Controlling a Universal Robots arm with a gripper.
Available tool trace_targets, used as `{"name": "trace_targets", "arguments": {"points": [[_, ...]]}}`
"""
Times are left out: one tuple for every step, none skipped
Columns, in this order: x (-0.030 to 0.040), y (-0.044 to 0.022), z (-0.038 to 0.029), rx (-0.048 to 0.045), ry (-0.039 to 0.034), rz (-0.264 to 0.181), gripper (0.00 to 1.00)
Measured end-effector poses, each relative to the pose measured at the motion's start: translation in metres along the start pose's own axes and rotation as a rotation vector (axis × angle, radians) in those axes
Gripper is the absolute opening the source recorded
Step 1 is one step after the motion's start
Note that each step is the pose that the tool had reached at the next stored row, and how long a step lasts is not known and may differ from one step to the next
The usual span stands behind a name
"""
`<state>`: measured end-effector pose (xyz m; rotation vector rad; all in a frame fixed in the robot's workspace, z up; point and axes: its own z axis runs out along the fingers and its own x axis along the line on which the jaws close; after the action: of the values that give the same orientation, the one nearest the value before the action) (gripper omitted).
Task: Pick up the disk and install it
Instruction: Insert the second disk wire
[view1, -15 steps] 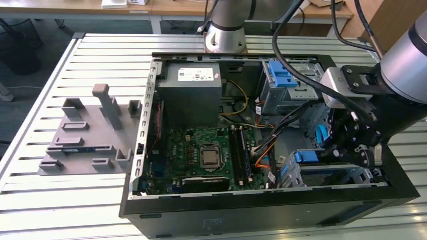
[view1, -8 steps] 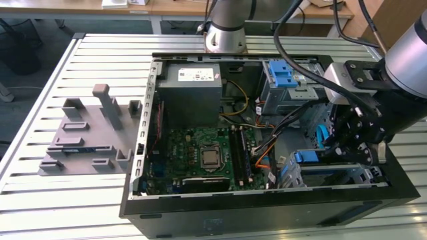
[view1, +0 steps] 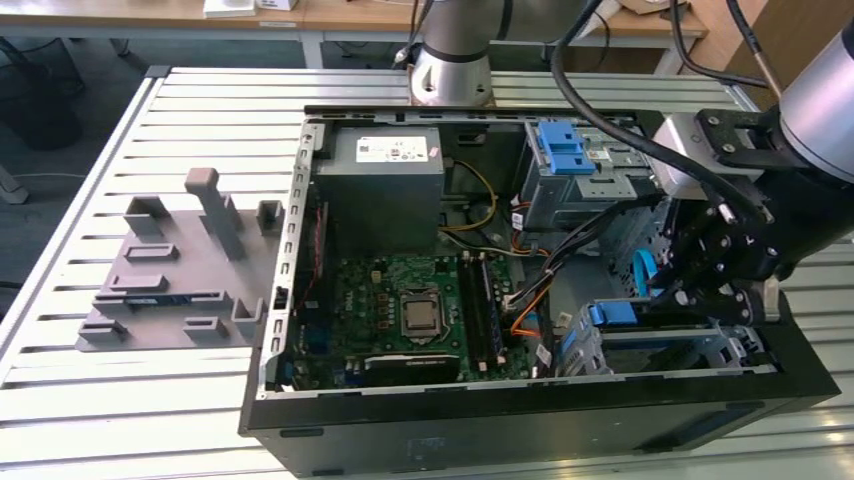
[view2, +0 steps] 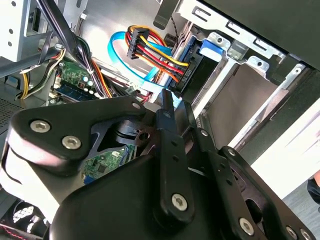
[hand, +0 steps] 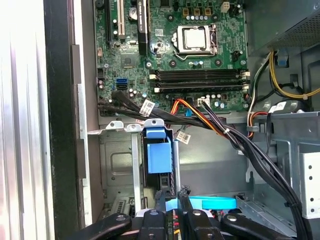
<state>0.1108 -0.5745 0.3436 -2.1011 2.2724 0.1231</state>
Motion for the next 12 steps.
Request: {"name": "trace_targets", "arguments": {"points": [[0.0000, 0.0000, -0.0005, -0.0003, -0.0001, 0.000, 0.24], [-0.0001, 0.0000, -0.0008, -0.0005, -0.0001, 0.000, 0.24], [-0.0001, 0.0000, -0.0009, -0.0006, -0.0001, 0.000, 0.23], [-0.0001, 0.0000, -0.0009, -0.0006, -0.0001, 0.000, 0.17], [-0.0002, -0.0001, -0.0010, -0.0007, 0.0000, 0.000, 0.17], [-0.0001, -0.0001, -0.0010, -0.0007, 0.0002, 0.000, 0.17], [-0.0001, -0.0001, -0.0010, -0.0007, 0.0003, 0.000, 0.11], [-0.0001, -0.0002, -0.0010, -0.0006, 0.0004, 0.000, 0.11], [-0.0001, -0.0002, -0.0008, -0.0006, 0.0004, 0.000, 0.11], [-0.0001, -0.0003, -0.0003, -0.0007, 0.0001, 0.000, 0.11], [0.0000, -0.0006, 0.0004, -0.0007, 0.0000, 0.000, 0.11], [0.0001, -0.0009, 0.0015, -0.0007, 0.0000, 0.000, 0.11]]}}
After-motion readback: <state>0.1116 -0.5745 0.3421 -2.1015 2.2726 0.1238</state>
